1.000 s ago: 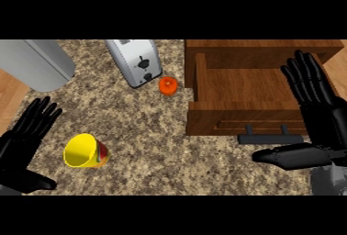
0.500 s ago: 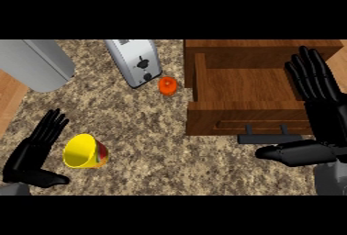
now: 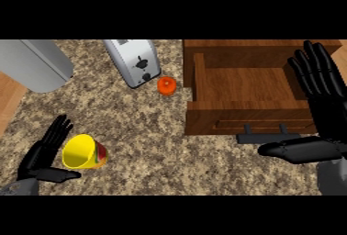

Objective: Pick up the cup, place it into the drawer and close the drawer

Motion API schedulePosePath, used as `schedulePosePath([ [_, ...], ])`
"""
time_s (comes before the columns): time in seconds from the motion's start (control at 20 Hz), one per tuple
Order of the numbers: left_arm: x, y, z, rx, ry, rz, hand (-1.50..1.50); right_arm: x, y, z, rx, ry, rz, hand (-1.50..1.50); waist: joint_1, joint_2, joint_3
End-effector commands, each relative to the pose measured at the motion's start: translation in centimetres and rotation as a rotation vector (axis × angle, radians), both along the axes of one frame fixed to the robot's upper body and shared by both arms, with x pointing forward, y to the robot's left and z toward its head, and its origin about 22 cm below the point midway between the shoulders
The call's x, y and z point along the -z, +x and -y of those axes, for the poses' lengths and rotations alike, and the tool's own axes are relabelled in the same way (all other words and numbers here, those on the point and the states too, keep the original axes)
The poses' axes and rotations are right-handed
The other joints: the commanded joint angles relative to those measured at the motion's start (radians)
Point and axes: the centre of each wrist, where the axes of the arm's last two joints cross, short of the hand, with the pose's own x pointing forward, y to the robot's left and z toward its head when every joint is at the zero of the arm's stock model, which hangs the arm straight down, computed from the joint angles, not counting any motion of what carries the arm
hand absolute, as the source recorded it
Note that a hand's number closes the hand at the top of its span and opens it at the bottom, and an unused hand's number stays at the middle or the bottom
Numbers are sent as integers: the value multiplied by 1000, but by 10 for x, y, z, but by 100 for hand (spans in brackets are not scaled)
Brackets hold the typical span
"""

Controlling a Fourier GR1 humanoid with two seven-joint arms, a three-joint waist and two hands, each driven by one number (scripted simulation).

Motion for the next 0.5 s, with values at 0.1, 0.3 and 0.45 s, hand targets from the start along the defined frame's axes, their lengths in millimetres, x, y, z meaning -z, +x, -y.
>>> schedulePosePath([
  [0.1,24,-13,3,41,-25,52,-150,5,-4,-10,-20,7,18,-150,-10,4,-2],
  [0.3,25,9,28,33,-75,83,-150,-8,7,-2,-19,-4,17,-150,-11,5,-2],
  [0.45,32,-3,25,42,-75,100,-150,-10,7,-10,-33,1,-18,-150,-8,4,-2],
])
